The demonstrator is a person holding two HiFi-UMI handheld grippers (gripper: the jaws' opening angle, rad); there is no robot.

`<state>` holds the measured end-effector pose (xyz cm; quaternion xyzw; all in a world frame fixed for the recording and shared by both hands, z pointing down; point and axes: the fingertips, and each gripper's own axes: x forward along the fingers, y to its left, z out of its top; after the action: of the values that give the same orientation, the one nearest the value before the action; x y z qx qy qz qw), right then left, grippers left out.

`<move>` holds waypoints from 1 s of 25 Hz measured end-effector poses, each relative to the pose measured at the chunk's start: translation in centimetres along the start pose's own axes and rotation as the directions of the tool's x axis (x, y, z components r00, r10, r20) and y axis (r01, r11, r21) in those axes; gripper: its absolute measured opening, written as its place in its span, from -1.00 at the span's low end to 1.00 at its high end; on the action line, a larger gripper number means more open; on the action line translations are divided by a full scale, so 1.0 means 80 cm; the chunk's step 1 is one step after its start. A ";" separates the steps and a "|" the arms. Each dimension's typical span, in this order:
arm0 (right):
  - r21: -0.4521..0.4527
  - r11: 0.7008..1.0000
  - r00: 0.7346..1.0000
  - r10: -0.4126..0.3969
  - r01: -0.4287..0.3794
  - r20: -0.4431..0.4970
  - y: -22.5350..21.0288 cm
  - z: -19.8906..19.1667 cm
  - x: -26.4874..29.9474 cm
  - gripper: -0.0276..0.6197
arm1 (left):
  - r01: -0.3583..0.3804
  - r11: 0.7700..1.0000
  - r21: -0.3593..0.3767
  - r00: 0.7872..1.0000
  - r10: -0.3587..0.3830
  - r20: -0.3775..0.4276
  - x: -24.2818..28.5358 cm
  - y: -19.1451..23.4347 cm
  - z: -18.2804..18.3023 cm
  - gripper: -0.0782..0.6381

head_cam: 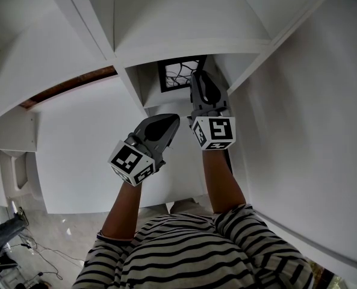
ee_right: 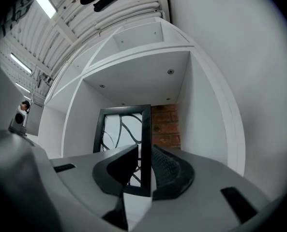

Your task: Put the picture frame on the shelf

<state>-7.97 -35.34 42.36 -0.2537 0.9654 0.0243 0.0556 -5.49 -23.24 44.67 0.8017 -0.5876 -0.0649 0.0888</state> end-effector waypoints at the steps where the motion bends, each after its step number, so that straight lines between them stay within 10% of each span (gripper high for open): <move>1: -0.001 1.000 1.000 0.003 -0.003 -0.002 0.000 0.000 0.000 -0.73 | -0.002 1.000 0.002 1.000 0.002 0.001 0.000 0.001 0.000 -0.76; 25: 0.031 0.999 0.999 0.040 -0.039 -0.032 0.002 -0.005 -0.006 -0.67 | -0.015 1.000 0.007 1.000 0.015 0.017 0.007 0.003 0.008 -0.76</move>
<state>-7.69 -34.98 42.79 -0.2341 0.9712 0.0066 0.0430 -5.66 -23.89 44.08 0.7968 -0.5947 -0.0689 0.0817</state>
